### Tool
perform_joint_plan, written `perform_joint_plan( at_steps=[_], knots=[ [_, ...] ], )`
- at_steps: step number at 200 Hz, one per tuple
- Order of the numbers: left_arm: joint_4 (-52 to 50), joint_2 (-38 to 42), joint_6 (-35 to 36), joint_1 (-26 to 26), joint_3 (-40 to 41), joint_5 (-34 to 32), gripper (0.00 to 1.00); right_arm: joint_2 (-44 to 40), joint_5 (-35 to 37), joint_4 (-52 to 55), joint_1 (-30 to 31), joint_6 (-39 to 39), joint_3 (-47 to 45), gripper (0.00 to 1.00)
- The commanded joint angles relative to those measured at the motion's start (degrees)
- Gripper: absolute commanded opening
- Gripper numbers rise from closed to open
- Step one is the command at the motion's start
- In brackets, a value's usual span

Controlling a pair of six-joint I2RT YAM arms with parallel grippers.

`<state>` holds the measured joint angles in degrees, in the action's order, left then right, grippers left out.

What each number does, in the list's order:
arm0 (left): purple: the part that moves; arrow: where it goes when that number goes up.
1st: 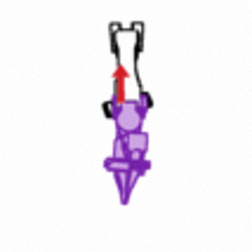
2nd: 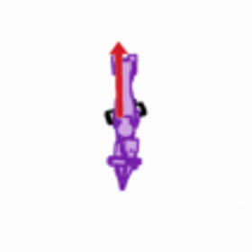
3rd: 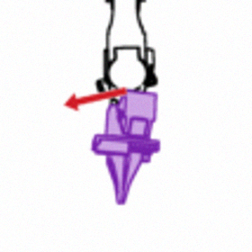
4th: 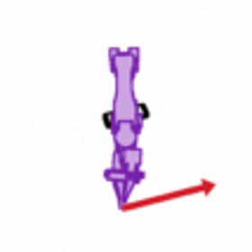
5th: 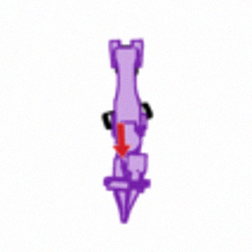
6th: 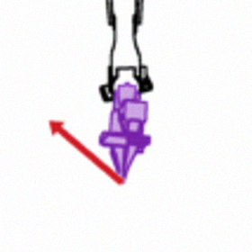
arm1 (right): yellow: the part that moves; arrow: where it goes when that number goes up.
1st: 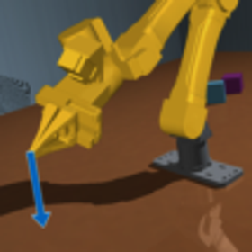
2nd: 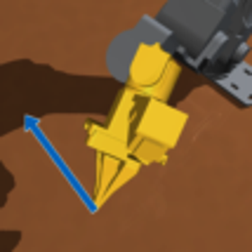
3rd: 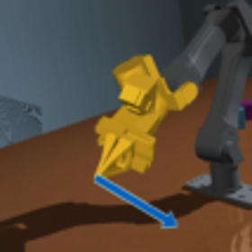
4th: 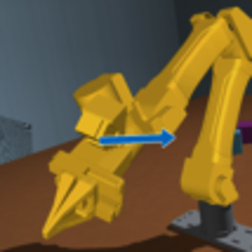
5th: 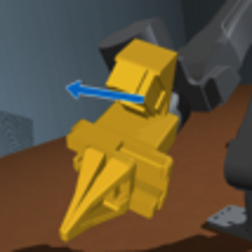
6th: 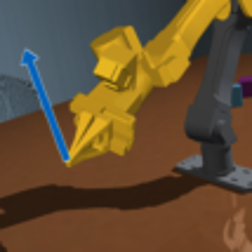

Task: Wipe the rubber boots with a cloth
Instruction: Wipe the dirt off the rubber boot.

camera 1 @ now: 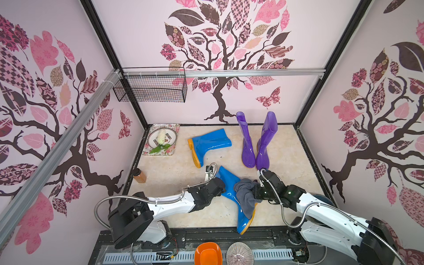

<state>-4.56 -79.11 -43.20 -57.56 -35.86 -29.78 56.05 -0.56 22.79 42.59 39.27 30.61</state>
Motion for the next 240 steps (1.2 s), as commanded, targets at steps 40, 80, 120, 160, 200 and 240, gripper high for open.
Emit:
perform_joint_plan(
  at_steps=[40,80,120,160,200,240],
  knots=[
    [1.8,1.1,0.5,0.5,0.8,-2.3,0.0,-0.5,5.4,3.0,31.5,12.6,-2.2,0.0],
    [2.0,0.9,1.0,1.0,0.2,-1.8,0.0,7.5,10.2,3.7,43.3,16.6,3.9,0.0],
    [2.1,1.9,0.8,1.0,1.4,-1.1,0.0,-2.7,13.7,5.9,30.4,13.6,0.9,0.0],
    [2.8,2.3,0.0,1.0,2.9,0.5,0.0,-8.6,4.0,7.2,3.3,3.2,-0.2,0.0],
    [4.4,2.7,-1.0,1.0,4.6,1.5,0.0,4.3,-5.7,-3.1,1.9,-0.9,2.5,0.0],
    [6.0,3.7,-1.4,1.0,5.3,2.1,0.0,18.5,-8.7,-13.4,8.1,-3.2,14.1,0.0]
  ],
)
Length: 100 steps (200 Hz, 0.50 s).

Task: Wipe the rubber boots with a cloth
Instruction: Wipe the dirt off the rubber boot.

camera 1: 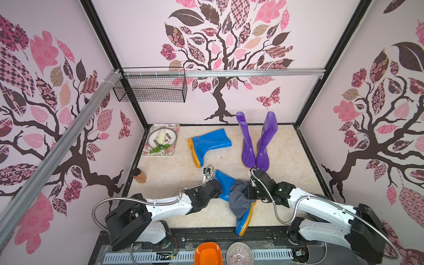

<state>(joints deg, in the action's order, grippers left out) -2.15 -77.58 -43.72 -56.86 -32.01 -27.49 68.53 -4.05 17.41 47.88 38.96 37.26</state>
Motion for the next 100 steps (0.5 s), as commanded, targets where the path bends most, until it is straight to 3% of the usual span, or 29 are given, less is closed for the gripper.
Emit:
perform_joint_plan(
  at_steps=[1,59,81,100],
  knots=[
    [3.7,2.2,-0.9,0.3,1.5,-0.2,0.0,6.3,-5.3,-8.2,2.8,-3.0,7.8,0.0],
    [5.3,5.9,-1.6,0.3,3.8,0.1,0.0,27.1,-9.6,-14.7,1.5,-5.2,23.6,0.0],
    [6.8,8.1,-2.2,0.2,6.1,-0.1,0.0,26.9,-9.8,-17.4,1.1,-5.2,22.2,0.0],
    [6.4,9.0,-2.0,0.2,6.5,0.1,0.0,21.7,-3.1,-13.9,0.9,-5.3,17.2,0.0]
  ],
)
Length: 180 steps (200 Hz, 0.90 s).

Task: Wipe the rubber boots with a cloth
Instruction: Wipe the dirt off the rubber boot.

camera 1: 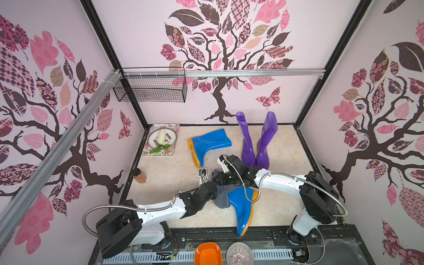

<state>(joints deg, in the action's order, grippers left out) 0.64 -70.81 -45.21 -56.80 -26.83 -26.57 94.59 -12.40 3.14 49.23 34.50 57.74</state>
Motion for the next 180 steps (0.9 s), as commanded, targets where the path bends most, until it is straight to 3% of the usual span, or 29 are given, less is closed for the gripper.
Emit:
perform_joint_plan(
  at_steps=[1,23,52,79,97,132,180],
  knots=[
    [3.6,2.3,-0.6,0.1,1.3,-0.9,0.0,-4.7,5.6,0.7,-0.5,-0.7,-3.7,0.0],
    [3.9,1.5,-0.3,0.1,1.5,-0.9,0.0,-13.7,14.8,7.2,-0.6,0.8,-12.1,0.0],
    [5.1,1.2,0.1,0.2,1.9,-1.0,0.0,-23.2,20.4,18.5,-0.6,2.4,-19.2,0.0],
    [5.3,1.4,0.5,0.2,2.0,-1.2,0.0,-31.7,20.2,25.1,-0.6,3.8,-23.0,0.0],
    [5.6,0.9,0.7,0.2,1.7,-1.0,0.0,-34.2,14.5,21.4,-0.6,3.3,-25.9,0.0],
    [6.4,-0.5,0.7,0.2,0.9,-0.9,0.0,-24.3,3.4,4.5,-0.5,2.1,-22.4,0.0],
    [5.8,-0.8,0.8,0.1,0.7,-0.8,0.0,-3.2,-3.2,-2.6,-0.6,-0.9,-1.2,0.0]
  ],
)
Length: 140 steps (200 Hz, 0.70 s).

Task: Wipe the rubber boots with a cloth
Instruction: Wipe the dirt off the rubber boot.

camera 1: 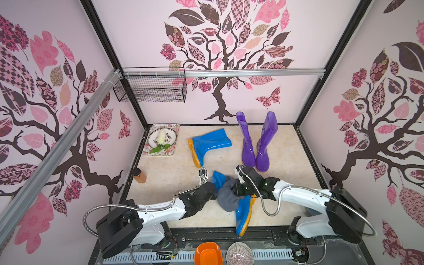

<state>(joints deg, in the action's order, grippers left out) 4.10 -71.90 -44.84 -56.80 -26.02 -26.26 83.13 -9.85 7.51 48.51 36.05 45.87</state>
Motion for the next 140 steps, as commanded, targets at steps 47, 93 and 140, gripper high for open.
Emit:
perform_joint_plan(
  at_steps=[47,93,140],
  knots=[
    [2.1,0.4,-0.4,-0.1,1.1,-0.2,0.0,21.1,-4.8,-10.1,-3.4,-4.5,19.3,0.0],
    [2.2,1.6,-0.7,-0.1,2.3,-1.2,0.0,7.5,9.5,-0.1,-4.1,-4.4,5.2,0.0],
    [2.9,1.4,0.1,-0.1,2.9,-1.3,0.0,-15.6,23.1,20.3,-4.3,-2.7,-5.1,0.0]
  ],
)
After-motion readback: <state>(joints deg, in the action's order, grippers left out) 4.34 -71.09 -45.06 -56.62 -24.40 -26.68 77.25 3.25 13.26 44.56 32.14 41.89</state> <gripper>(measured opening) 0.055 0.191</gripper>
